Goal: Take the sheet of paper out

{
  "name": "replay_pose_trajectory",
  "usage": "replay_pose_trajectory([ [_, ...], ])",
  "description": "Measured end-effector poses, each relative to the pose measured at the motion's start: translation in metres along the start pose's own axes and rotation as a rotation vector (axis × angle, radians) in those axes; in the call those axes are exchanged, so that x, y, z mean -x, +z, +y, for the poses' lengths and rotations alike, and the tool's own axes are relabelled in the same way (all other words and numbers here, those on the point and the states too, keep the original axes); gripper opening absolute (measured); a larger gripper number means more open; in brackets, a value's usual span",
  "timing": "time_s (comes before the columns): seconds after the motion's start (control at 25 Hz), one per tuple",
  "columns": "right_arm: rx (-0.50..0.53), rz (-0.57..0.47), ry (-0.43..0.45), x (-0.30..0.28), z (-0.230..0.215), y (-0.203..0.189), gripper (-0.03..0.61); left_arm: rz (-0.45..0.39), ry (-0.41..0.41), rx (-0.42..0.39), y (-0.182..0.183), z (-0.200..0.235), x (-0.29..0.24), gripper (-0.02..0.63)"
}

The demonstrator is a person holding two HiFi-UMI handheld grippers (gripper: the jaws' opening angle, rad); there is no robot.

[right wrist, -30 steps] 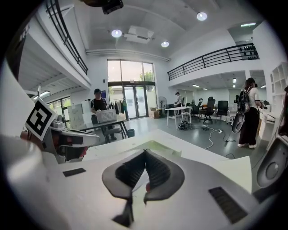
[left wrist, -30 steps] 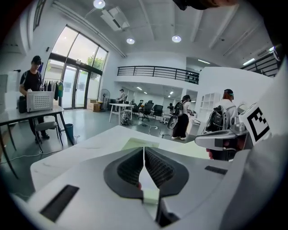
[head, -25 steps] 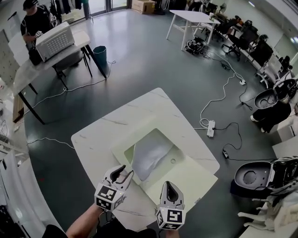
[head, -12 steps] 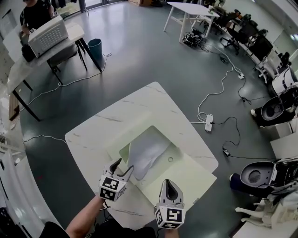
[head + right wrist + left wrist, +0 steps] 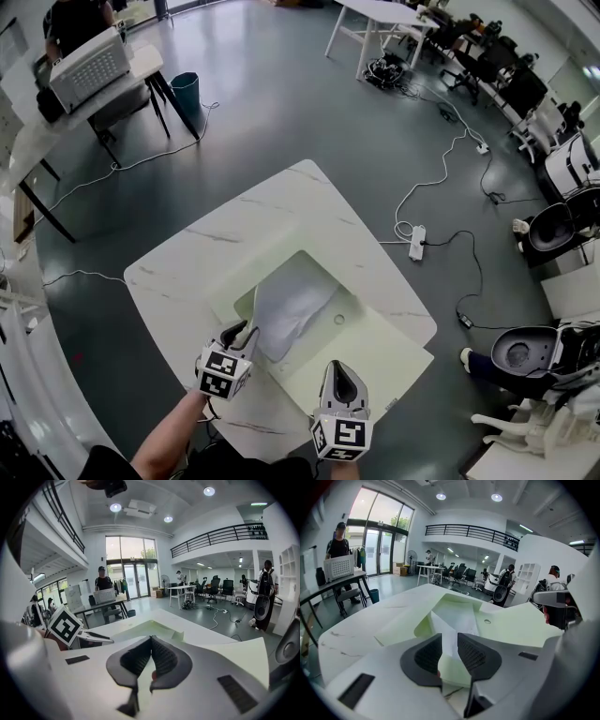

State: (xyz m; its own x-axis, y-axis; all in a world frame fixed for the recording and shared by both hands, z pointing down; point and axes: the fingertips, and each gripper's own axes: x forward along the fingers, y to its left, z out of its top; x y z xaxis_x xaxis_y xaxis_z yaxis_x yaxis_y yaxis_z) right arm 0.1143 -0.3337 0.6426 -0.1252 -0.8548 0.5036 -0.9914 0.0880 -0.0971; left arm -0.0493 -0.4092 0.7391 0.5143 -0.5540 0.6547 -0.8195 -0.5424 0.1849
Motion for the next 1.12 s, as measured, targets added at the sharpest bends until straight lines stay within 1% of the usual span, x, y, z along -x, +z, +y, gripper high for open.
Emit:
replay_pose_trajectory([
  [0.16,0.005,0.005,0.0,0.001,-0.002,-0.001,0.017,-0.003,0.023,-0.003,0.001,0.003,0.0,0.046],
  [0.24,0.007,0.005,0.001,0.001,-0.002,-0.001,0.017,-0.003,0.032,-0.01,0.002,0.003,0.0,0.034],
  [0.68,0.017,-0.001,-0.015,0.015,-0.008,0.006,0.017,-0.012,0.04,0.005,0.008,-0.002,0.005,0.025],
  [1.12,0.035,-0.058,-0.028,0.048,-0.006,0.022,0.017,-0.076,0.03,0.014,0.026,-0.019,0.033,0.025],
])
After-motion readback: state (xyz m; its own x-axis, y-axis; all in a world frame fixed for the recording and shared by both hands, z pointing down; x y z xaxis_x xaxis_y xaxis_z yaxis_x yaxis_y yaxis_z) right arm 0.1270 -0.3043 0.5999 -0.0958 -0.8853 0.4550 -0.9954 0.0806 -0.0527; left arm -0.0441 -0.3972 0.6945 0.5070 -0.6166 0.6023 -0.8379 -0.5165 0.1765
